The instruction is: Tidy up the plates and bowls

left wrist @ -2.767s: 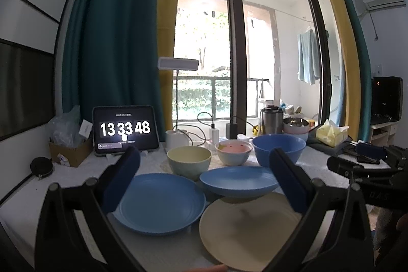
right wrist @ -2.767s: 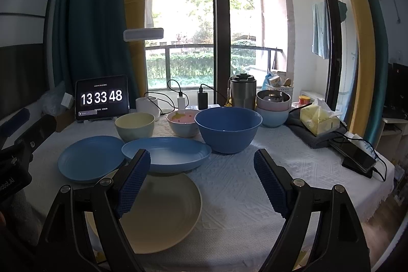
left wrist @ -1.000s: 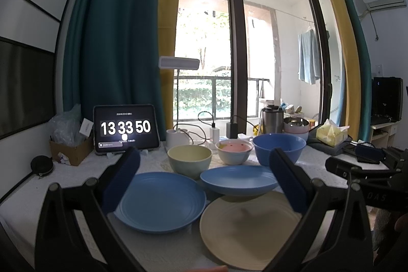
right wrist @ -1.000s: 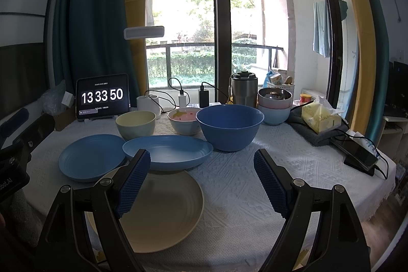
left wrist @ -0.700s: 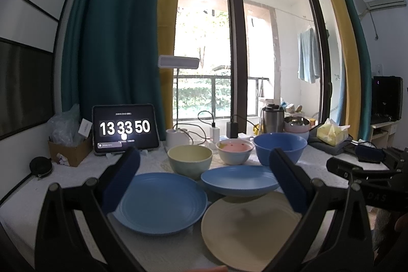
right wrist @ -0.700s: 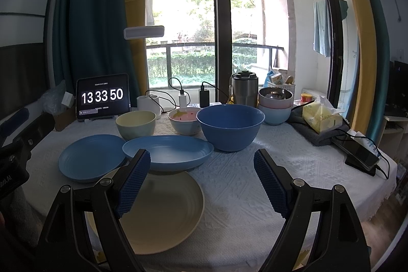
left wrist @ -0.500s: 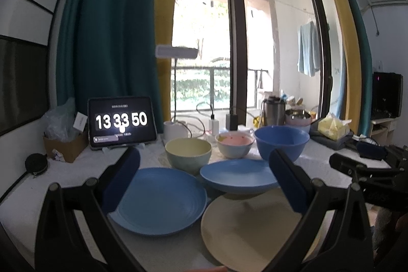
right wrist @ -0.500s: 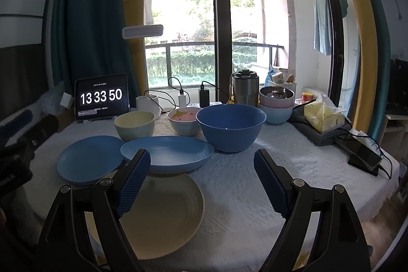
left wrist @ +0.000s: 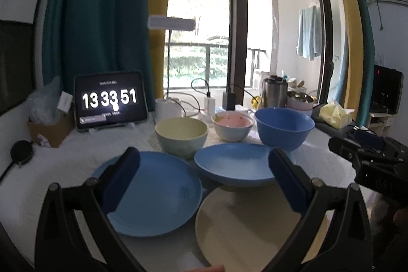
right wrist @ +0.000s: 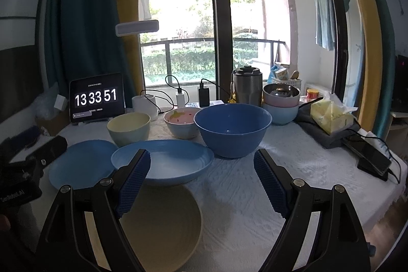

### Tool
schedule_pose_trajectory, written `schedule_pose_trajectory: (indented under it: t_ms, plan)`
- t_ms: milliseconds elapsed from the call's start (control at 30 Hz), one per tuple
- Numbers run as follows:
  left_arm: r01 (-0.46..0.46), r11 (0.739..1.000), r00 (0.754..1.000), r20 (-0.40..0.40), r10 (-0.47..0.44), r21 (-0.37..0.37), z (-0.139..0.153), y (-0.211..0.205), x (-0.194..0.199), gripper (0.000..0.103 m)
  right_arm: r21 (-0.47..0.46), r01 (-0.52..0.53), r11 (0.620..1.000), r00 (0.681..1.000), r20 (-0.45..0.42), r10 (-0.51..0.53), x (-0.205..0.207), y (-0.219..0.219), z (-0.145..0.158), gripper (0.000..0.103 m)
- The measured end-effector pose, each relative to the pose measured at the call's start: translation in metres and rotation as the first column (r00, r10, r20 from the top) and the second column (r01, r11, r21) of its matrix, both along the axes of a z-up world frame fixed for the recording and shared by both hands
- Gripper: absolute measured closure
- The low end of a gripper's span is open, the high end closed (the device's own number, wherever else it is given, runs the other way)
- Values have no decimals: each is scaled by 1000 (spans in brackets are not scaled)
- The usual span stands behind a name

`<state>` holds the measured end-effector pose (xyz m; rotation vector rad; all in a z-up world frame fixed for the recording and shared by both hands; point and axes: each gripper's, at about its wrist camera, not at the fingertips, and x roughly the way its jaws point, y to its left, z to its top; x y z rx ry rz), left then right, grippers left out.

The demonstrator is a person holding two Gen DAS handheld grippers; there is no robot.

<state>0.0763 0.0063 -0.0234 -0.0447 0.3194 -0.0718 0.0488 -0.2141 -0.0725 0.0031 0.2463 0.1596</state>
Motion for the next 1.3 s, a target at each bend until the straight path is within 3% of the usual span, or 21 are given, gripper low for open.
schedule_pose_trajectory:
  t_ms: [300, 633, 800, 900, 967, 1033, 1167, 1300]
  plan:
    - [-2, 999, 993, -114, -3, -36, -11, 0, 41, 2, 88, -47, 995, 993, -107, 56, 36, -5, -9, 17]
    - [23, 996, 969, -245, -44, -90, -32, -5, 76, 5, 225, -69, 972, 953, -273, 131, 85, -13, -25, 21]
    - [21, 995, 956, -289, -50, -101, -41, -4, 88, 17, 257, -59, 965, 930, -336, 146, 101, -14, -35, 26]
    - [28, 993, 948, -312, -64, -119, -45, -2, 93, 20, 280, -57, 958, 914, -371, 163, 108, -15, -41, 30]
    - [35, 990, 942, -326, -79, -139, -48, -1, 96, 20, 283, -55, 958, 907, -387, 167, 113, -14, -44, 39]
    - [44, 987, 934, -345, -96, -156, -51, -1, 101, 21, 297, -54, 953, 901, -396, 175, 119, -15, -47, 40]
    - [68, 981, 915, -380, -134, -183, -58, -5, 107, 40, 318, -55, 947, 895, -405, 188, 126, -17, -51, 45]
    - [85, 978, 910, -386, -154, -189, -59, -7, 110, 42, 344, -73, 936, 887, -406, 218, 130, -16, -53, 51]
